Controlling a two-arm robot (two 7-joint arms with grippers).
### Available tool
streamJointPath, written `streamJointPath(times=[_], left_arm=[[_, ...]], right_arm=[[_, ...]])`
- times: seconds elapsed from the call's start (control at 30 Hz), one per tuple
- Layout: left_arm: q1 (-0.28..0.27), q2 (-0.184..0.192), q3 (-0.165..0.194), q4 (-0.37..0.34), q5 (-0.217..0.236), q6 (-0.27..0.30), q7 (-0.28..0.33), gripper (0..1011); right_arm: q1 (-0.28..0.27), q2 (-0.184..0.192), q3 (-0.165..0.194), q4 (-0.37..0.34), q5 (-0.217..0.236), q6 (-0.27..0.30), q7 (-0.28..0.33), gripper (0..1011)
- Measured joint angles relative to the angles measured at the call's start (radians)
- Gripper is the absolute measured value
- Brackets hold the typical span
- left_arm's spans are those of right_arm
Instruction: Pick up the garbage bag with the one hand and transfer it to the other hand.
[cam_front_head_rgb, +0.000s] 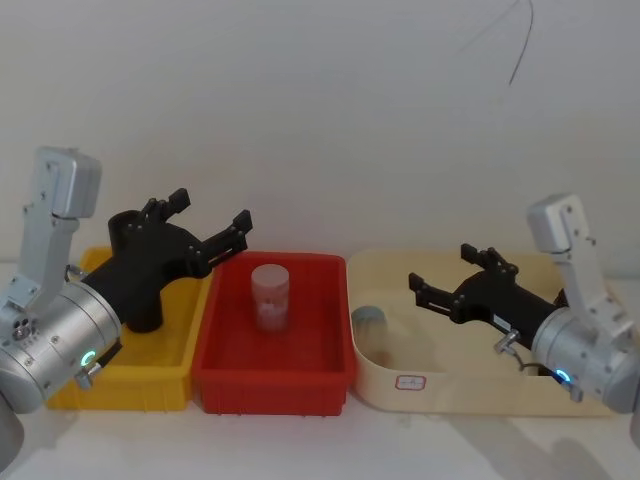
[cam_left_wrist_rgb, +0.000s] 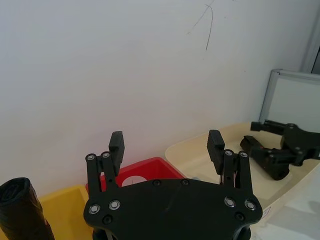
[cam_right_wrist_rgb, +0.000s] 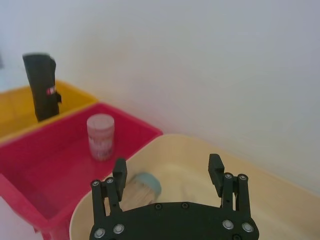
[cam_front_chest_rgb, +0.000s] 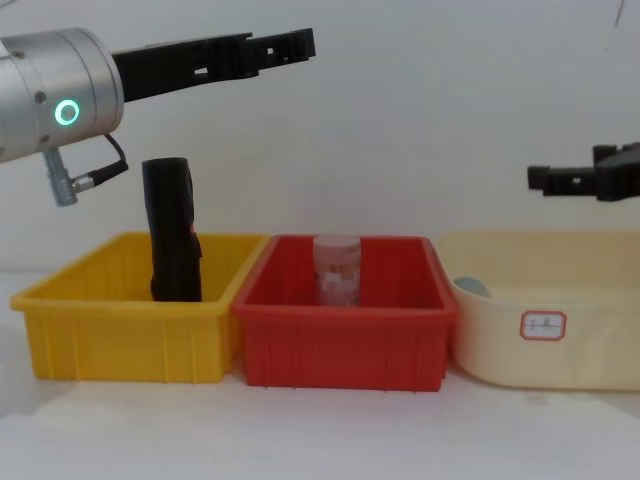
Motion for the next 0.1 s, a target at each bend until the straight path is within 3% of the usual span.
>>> streamJointPath(times=[0.1], left_arm=[[0.0,0.0,0.0,0.0,0.0,0.0,0.0,1000]], right_arm=[[-0.035,-0.004,0.03,-0.032,0.024,-0.035,-0.013,1001]])
